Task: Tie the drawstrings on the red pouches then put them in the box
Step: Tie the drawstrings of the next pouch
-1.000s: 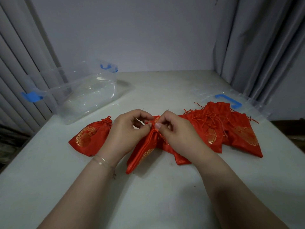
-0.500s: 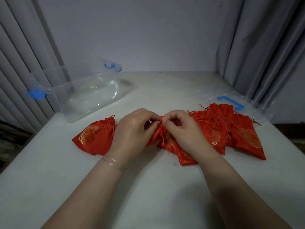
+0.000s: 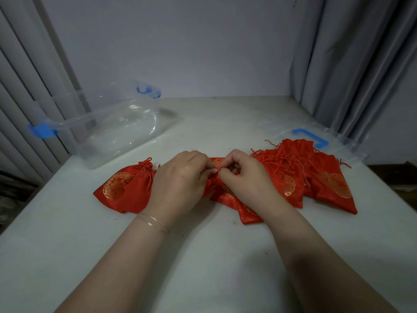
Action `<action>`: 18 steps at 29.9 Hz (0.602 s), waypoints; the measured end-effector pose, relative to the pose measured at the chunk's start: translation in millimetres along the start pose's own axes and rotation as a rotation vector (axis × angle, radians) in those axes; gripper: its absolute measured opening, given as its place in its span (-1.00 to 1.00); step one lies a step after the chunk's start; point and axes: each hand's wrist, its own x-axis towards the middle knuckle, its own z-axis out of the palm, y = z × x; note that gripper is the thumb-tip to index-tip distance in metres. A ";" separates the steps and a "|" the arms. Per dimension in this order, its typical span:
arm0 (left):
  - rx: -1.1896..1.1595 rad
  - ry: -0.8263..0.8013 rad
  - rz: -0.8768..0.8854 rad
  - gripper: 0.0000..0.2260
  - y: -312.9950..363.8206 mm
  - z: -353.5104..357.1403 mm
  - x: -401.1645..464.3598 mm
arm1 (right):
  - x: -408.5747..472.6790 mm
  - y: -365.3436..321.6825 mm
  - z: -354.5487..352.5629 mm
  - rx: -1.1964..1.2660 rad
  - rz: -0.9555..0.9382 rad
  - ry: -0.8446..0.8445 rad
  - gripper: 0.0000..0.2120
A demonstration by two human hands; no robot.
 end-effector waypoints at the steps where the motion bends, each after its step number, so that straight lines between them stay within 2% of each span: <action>1: -0.007 -0.017 -0.005 -0.81 -0.2 -0.3 0.0 | -0.8 -0.4 0.1 -0.032 -0.016 0.029 -0.95; 4: -0.054 -0.116 -0.020 -0.77 -1.3 -0.1 0.0 | 0.0 0.2 -3.5 -0.121 -0.039 0.095 -0.93; 9: -0.082 -0.221 0.027 -0.94 -3.3 -3.3 0.9 | 0.2 -1.1 -1.9 -0.356 -0.146 0.099 -0.96; 12: -0.155 -0.247 -0.009 -0.91 -3.3 -8.9 0.6 | 1.0 0.7 -0.9 -0.318 -0.191 0.081 -0.95; 15: -0.193 -0.230 -0.179 -0.90 -9.3 -14.0 0.6 | 3.7 7.4 -5.1 -0.239 -0.163 0.053 -0.90; 18: 0.005 -0.164 -0.378 -0.89 -26.8 -20.4 -0.5 | 7.1 17.4 -15.5 -0.377 -0.090 0.107 -0.73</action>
